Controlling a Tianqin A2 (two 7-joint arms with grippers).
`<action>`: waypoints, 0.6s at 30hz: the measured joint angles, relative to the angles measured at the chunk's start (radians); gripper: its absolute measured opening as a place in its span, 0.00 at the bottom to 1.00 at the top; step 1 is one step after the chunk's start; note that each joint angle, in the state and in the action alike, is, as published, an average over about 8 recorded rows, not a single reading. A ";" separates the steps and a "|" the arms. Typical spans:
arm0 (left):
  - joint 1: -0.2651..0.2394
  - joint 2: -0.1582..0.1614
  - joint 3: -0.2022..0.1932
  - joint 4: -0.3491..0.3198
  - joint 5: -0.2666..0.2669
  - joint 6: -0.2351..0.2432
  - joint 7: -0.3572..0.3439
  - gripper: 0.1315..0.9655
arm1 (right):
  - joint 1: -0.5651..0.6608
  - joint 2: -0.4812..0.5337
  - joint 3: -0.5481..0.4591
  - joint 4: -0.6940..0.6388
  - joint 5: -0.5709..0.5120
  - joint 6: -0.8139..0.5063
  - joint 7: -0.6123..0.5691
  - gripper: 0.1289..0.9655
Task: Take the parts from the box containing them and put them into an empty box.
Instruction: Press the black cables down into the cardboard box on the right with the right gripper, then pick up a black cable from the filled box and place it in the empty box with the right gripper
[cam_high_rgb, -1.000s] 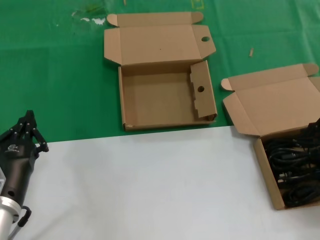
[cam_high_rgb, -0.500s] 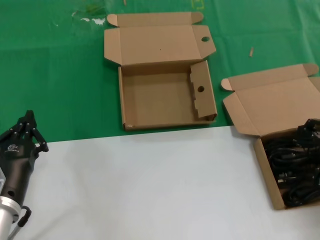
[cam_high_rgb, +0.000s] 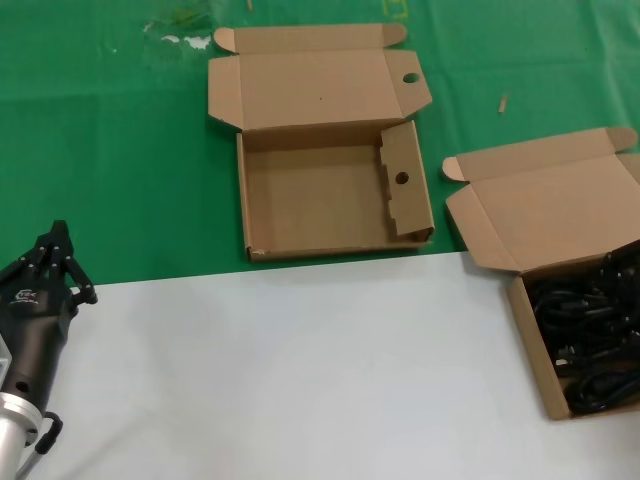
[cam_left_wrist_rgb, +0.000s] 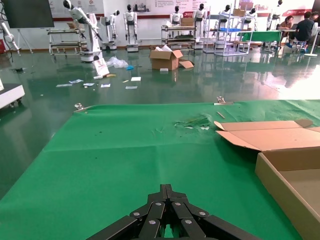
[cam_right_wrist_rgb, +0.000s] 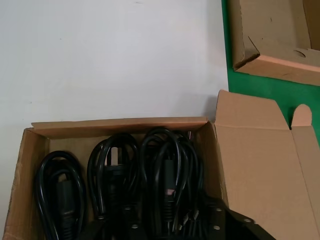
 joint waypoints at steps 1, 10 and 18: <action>0.000 0.000 0.000 0.000 0.000 0.000 0.000 0.01 | 0.000 0.000 0.000 0.000 0.000 -0.001 0.000 0.41; 0.000 0.000 0.000 0.000 0.000 0.000 0.000 0.01 | -0.007 0.003 0.001 0.003 0.001 -0.002 0.004 0.20; 0.000 0.000 0.000 0.000 0.000 0.000 0.000 0.01 | 0.015 0.040 0.009 0.072 0.000 -0.055 0.064 0.14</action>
